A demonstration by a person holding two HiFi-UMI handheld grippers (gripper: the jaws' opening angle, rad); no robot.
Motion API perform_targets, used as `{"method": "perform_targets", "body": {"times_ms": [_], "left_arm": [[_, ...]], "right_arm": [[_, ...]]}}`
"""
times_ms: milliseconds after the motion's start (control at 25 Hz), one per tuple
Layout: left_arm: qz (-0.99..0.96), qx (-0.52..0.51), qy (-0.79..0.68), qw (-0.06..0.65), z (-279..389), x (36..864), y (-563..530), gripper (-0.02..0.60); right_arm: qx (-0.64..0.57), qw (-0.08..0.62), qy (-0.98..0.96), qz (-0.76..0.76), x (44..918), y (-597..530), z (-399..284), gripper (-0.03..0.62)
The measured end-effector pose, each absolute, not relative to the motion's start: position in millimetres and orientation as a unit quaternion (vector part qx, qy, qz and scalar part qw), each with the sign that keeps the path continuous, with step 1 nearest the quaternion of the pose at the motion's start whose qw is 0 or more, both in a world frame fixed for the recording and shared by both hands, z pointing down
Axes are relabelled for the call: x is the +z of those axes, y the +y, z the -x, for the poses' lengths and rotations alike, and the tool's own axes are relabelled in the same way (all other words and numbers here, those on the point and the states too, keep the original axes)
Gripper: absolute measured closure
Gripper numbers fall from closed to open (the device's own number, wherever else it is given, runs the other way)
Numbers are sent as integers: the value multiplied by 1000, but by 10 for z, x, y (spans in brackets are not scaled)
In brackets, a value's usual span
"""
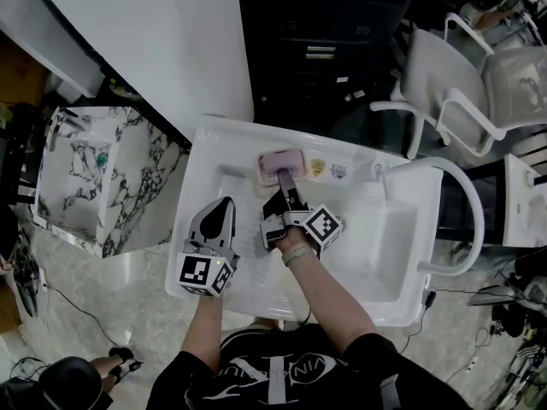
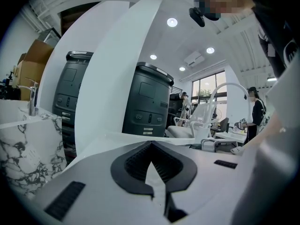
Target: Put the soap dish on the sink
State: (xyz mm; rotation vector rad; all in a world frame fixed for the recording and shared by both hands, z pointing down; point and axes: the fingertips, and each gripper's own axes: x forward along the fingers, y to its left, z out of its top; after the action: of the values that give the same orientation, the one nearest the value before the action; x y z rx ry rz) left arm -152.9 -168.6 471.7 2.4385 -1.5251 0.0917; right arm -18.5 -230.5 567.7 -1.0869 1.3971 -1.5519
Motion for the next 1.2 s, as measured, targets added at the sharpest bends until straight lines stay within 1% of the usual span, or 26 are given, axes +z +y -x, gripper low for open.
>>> {"method": "perform_targets", "body": {"times_ms": [480,640,760,1080,1200], "left_arm": [[-842,43,-517,146,1530,4844,-1751,568],[-854,57,-493,156,1368,4960,-1786,568],[-862,69,-475,162,1228,5051,-1812,568],[-876,89,-441,174,937,5254,-1884,568],[-882,99,-426,176,855,5312,-1912,568]], "right_arm": [[-635,369,540,413,5783,-2287,303,507],[-642,350,540,417,5801,-2260,300,507],[-640,358,547,403,5787,-2282,305,505],[-647,333,555,402,5790,-2262,310,505],[-648,337,559,392,5777,-2285,326,505]]}}
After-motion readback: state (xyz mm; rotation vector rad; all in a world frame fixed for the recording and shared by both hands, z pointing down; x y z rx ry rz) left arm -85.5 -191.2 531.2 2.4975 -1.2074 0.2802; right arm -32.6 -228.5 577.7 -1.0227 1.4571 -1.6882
